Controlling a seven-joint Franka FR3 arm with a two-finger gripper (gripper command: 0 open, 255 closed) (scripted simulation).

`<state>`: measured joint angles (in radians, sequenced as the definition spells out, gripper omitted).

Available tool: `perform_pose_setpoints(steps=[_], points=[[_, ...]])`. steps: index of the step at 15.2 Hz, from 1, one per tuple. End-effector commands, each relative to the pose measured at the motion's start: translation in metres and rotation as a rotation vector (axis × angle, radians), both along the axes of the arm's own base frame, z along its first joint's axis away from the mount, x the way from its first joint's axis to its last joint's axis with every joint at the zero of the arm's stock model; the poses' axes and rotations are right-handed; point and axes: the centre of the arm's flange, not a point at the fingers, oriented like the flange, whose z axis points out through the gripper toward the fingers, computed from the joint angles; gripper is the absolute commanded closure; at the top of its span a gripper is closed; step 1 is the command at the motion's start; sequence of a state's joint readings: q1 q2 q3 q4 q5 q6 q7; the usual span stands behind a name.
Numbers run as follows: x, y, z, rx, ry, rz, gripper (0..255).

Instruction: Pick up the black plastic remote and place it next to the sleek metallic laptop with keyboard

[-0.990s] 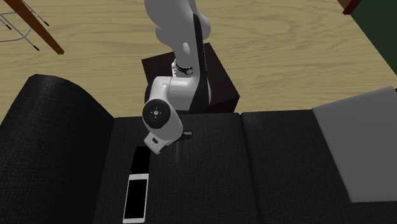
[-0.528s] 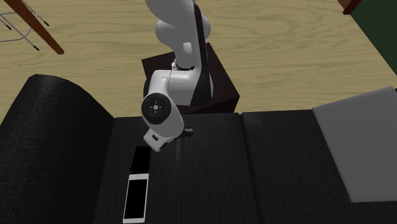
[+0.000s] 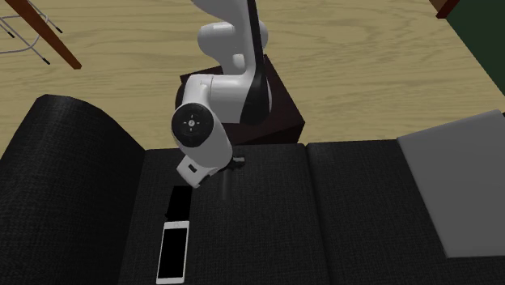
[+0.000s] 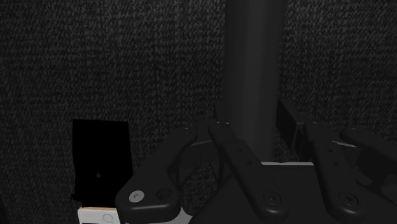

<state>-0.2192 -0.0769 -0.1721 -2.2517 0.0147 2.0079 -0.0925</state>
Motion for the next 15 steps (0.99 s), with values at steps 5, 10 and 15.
perform_pose_setpoints(steps=[5, 10, 15], points=[[0.0, 0.0, 0.031, 0.0, 0.0, 0.0, 255], [0.0, 0.0, 0.058, 0.0, 0.0, 0.0, 255], [0.0, 0.0, 0.084, 0.0, 0.0, 0.0, 255]])
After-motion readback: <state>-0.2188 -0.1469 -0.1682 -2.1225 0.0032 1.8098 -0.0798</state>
